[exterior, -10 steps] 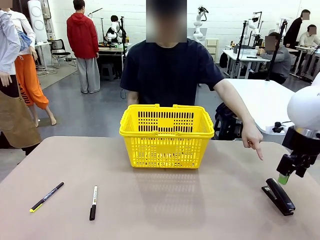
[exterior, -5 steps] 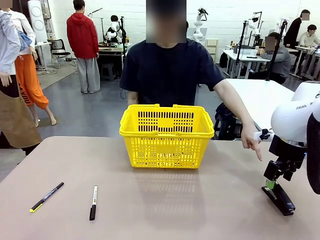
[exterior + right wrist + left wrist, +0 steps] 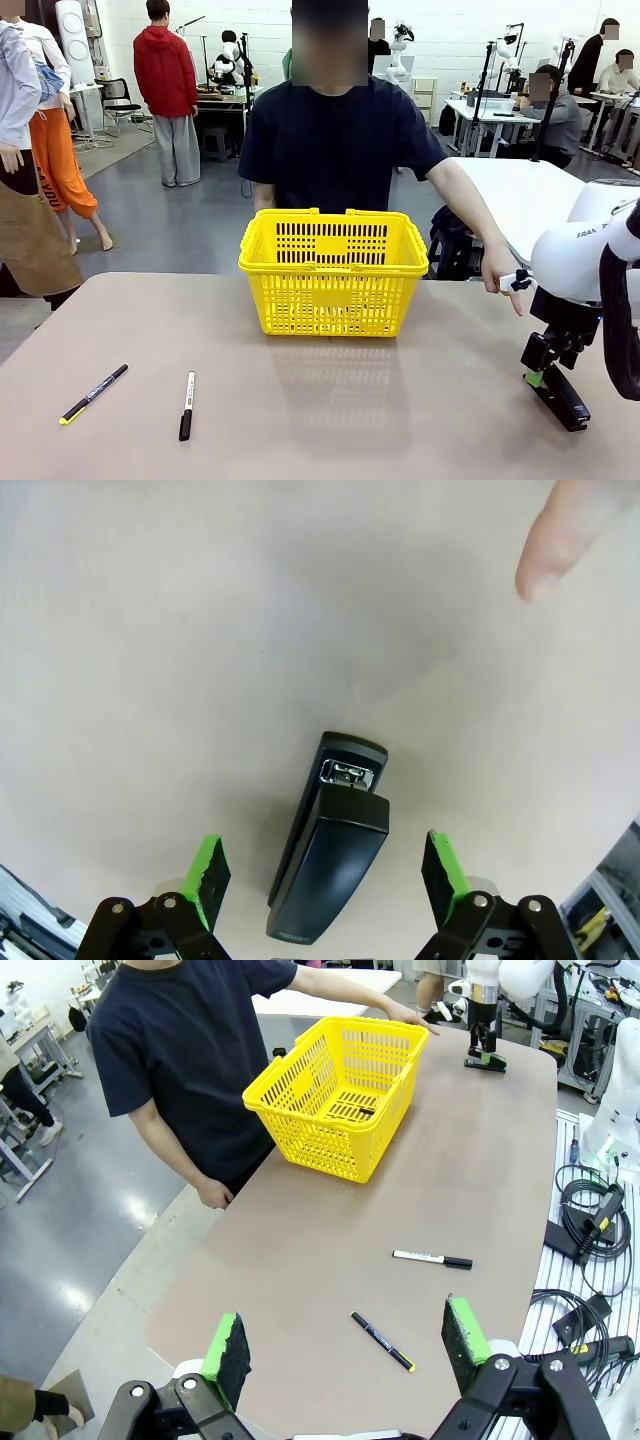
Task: Place the items the person wants into the basket.
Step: Pick up the item the person points to and place it in the Market Basket.
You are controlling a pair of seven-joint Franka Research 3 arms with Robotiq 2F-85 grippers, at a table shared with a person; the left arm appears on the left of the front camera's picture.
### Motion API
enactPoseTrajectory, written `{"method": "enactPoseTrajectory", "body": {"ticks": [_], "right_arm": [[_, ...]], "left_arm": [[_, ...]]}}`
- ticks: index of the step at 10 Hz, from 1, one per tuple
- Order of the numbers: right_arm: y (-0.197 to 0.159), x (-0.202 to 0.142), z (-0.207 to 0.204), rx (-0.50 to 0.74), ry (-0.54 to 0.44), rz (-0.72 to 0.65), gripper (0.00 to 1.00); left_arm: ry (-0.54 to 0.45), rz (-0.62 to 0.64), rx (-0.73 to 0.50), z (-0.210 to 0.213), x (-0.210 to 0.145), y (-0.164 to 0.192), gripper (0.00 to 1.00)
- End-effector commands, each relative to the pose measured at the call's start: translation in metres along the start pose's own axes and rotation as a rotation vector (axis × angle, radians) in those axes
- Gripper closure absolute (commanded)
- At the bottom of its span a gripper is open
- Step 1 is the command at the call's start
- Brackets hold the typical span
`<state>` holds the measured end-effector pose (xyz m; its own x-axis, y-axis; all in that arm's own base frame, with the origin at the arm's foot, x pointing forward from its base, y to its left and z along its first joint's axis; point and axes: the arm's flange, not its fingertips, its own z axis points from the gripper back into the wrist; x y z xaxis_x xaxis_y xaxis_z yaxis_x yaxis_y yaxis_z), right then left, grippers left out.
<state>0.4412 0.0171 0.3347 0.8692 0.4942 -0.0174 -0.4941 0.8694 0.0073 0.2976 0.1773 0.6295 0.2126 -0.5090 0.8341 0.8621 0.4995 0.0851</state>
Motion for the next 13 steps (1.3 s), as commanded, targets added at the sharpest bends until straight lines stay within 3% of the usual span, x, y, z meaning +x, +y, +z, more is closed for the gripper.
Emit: {"method": "enactPoseTrajectory", "body": {"ticks": [1,3,4,5,6,10,11,13], "right_arm": [[0.002,-0.002,-0.005,-0.05,0.011,-0.007,0.56],[0.002,-0.003,-0.005,-0.051,0.018,-0.001,0.57],[0.002,-0.004,-0.005,-0.051,0.015,-0.002,1.0],[0.002,-0.003,-0.005,-0.046,0.015,0.0,0.73],[0.002,-0.003,-0.005,-0.04,0.02,0.003,1.0],[0.005,-0.011,0.016,-0.008,-0.012,-0.006,1.0],[0.016,-0.022,0.062,0.017,-0.068,-0.045,0.86],[0.046,-0.036,0.173,0.009,-0.151,-0.084,0.86]], "left_arm": [[-0.014,-0.021,-0.004,0.001,-0.002,0.001,0.0],[-0.014,-0.021,-0.004,0.001,-0.002,0.001,0.0],[-0.014,-0.021,-0.004,0.001,-0.002,0.001,0.0],[-0.014,-0.021,-0.004,0.001,-0.002,0.001,0.0],[-0.014,-0.021,-0.004,0.001,-0.002,0.001,0.0],[-0.014,-0.021,-0.004,0.001,-0.002,0.001,0.0],[-0.014,-0.021,-0.004,0.001,-0.002,0.001,0.0],[-0.014,-0.021,-0.004,0.001,-0.002,0.001,0.0]]}}
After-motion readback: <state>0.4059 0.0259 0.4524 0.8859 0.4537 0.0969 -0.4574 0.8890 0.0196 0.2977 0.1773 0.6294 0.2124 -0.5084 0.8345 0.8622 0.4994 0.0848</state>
